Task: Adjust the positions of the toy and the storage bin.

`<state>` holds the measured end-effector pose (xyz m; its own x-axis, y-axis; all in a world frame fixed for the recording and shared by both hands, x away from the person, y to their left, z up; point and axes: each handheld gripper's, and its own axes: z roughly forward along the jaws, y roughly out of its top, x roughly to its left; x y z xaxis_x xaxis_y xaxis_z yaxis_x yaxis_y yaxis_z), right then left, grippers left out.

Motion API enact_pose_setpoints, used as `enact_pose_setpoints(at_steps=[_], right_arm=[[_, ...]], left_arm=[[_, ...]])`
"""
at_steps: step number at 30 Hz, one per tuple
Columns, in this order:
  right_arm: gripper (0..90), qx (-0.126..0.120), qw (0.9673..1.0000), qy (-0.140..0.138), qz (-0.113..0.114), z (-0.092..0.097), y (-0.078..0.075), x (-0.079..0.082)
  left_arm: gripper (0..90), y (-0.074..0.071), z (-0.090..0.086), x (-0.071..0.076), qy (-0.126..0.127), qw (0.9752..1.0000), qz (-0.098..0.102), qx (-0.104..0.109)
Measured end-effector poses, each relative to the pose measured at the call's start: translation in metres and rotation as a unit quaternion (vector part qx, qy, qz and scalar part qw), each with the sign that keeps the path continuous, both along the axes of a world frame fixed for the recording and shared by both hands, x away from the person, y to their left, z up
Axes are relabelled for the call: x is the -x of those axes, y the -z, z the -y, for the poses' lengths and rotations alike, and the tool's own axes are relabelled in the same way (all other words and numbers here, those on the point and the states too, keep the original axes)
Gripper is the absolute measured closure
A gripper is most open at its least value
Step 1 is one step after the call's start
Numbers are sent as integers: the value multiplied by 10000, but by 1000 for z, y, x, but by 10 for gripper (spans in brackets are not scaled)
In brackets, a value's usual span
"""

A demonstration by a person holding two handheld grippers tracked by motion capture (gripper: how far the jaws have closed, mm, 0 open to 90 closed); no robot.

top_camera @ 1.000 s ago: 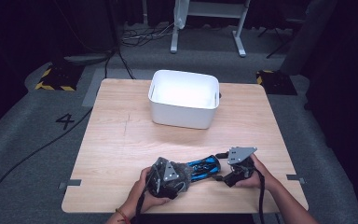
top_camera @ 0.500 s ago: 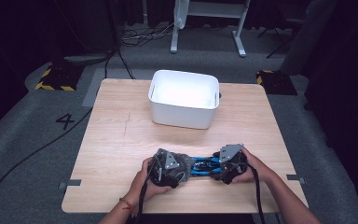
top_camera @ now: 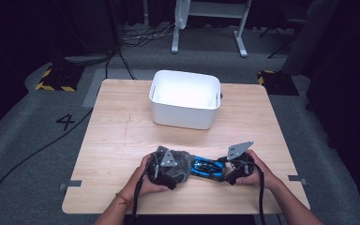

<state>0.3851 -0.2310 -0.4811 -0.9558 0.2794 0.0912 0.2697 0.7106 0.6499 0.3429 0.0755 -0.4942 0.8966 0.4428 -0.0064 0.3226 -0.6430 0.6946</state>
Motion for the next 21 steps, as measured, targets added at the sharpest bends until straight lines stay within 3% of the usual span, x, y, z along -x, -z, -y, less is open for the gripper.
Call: enact_pose_setpoints(at_steps=[2,5,10,13,14,17,21], right_arm=[[247,21,9999,51,-113,-1,-1,-1],[248,14,9992,151,-356,-3,-3,-2],[249,-60,9962,311,-816,-2,-4,-8],[249,-59,9937,344,-1063,-3,-5,-12],[249,-52,9931,355,-1121,-3,-6,-12],[248,-79,9894,353,-1407,-2,-6,-17],[247,-47,9871,367,-1558,-2,-6,-19]], left_arm=[[151,-1,11,7,186,9995,154,-221],[120,1,25,10,117,9977,385,-543],[97,1,29,7,1,9970,528,-574],[103,0,31,6,-45,9953,699,-666],[109,-1,34,5,-60,9939,838,-713],[172,-3,39,2,-127,9899,1079,-906],[299,-5,44,-1,31,9869,1220,-1051]])
